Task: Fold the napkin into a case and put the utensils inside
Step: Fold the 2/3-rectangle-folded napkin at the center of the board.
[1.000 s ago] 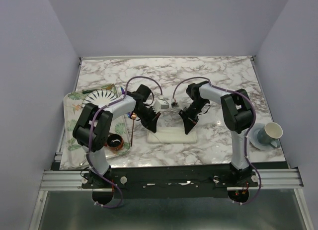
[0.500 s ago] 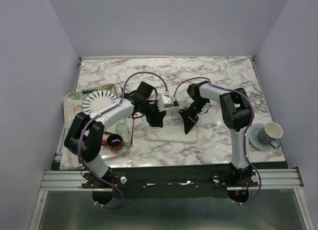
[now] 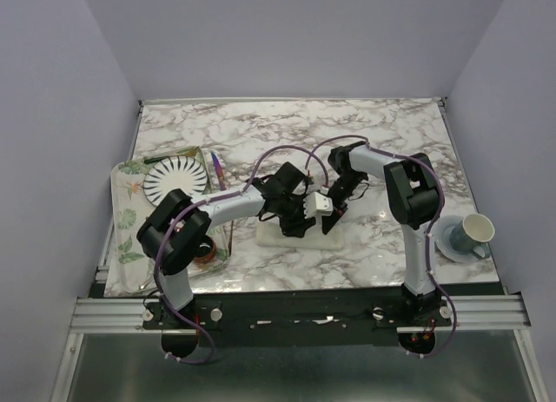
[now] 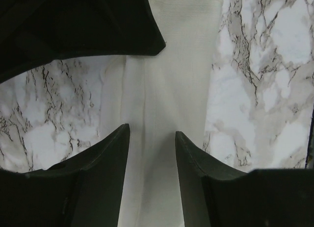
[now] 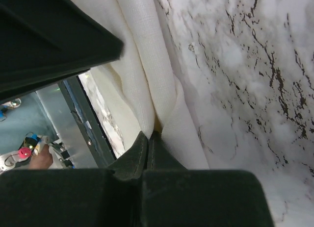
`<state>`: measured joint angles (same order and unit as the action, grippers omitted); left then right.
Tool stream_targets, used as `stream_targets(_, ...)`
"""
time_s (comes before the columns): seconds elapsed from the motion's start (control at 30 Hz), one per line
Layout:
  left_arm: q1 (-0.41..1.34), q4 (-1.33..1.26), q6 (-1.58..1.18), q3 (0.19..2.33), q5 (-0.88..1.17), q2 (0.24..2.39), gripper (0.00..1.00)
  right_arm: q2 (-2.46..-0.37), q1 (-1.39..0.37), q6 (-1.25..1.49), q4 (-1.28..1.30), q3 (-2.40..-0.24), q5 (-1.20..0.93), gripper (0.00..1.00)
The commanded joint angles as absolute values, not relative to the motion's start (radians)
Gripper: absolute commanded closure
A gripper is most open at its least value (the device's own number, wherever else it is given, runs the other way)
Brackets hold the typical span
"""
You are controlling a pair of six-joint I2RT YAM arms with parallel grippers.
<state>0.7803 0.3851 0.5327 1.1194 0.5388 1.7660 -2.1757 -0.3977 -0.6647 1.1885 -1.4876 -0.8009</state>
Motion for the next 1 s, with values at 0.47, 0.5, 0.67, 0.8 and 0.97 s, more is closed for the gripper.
stream_targets(0.47,0.805,0.382,0.529,1.19,0.44,1.838,0.97,-2.2,-0.394,-0.719,1.253,-1.54,-0.83,0.87)
stream_targets(0.5,0.802,0.388,0.522,1.193,0.442,1.841,0.99,-2.201,-0.393,-0.722,1.259,-1.546,-0.83,0.82)
stream_targets(0.67,0.79,0.397,0.508,1.192,0.463,1.848,1.0,-2.189,-0.376,-0.716,1.311,-1.595,-0.844,0.71)
stream_targets(0.8,0.782,0.397,0.506,1.192,0.474,1.851,1.0,-2.183,-0.362,-0.681,1.321,-1.641,-0.853,0.64)
stream_targets(0.97,0.772,0.411,0.494,1.209,0.491,1.865,1.0,-2.197,-0.36,-0.644,1.298,-1.661,-0.842,0.6)
